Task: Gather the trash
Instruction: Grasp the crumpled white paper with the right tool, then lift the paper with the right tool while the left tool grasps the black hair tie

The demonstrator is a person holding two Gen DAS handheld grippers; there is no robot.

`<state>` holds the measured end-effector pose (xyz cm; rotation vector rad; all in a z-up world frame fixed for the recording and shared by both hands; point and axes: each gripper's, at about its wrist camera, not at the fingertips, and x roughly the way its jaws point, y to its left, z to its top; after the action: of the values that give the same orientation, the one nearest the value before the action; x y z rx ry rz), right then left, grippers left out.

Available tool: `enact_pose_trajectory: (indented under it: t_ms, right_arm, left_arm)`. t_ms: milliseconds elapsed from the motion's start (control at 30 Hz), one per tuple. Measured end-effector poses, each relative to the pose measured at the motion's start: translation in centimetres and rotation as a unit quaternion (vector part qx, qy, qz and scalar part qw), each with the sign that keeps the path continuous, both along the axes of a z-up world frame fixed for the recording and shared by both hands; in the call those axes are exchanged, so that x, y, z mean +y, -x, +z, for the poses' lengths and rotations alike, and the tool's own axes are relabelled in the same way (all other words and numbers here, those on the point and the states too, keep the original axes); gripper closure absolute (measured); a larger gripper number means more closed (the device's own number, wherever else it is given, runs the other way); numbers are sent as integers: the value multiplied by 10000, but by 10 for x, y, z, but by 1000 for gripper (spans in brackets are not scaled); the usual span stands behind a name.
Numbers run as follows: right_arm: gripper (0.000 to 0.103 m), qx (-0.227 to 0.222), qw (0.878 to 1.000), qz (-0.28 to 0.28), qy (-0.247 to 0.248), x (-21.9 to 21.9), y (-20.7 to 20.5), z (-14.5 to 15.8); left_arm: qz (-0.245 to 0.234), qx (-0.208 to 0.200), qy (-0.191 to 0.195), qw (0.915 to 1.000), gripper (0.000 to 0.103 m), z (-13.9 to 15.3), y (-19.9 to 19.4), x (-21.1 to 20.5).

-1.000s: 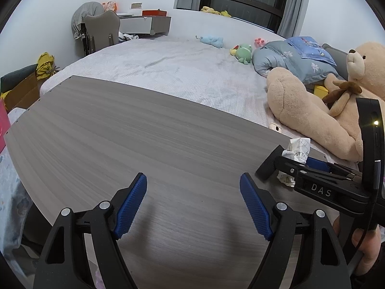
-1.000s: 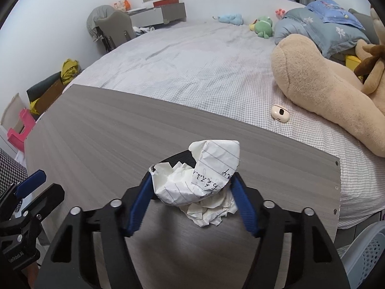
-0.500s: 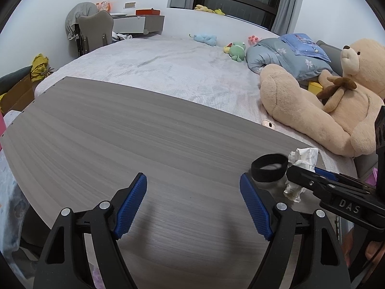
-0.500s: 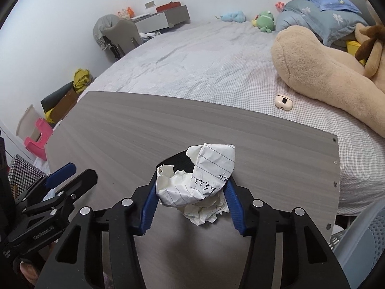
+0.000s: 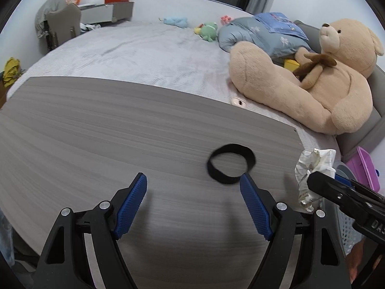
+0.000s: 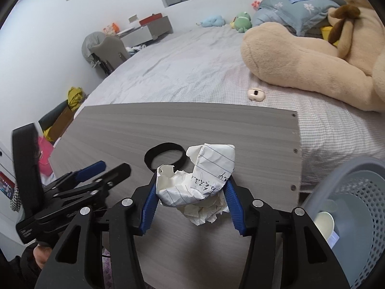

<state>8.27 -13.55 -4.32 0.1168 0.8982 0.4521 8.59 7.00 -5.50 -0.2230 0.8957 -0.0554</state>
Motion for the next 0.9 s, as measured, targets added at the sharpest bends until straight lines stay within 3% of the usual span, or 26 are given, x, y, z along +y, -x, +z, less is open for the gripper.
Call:
enact_pose_trajectory:
  t_ms: [200,633,700,767,900]
  right_arm:
    - [53,-26,9996,-242,-151,-28,13,4]
    - [53,-69,9985,-414,-363,-55,22,7]
    - [53,-70,9983,-435,-378,-58,24,7]
    - [53,-72,9981,-466,-389,-61,26,7]
    - [53,-65,9977,-535,-418,-68,29,7]
  left_arm:
    - [-261,190,-65,9995,27,-11,-17,-31]
    - [-293,425,-761,9958,27,-25,-51,-64]
    - [-302,394,-781,9957,38,-24,-51,-66]
    - [-383,386,-749,9957,59,-23,-49,-67]
    - [-452,328,-674,9962,77,-17,-43,-68]
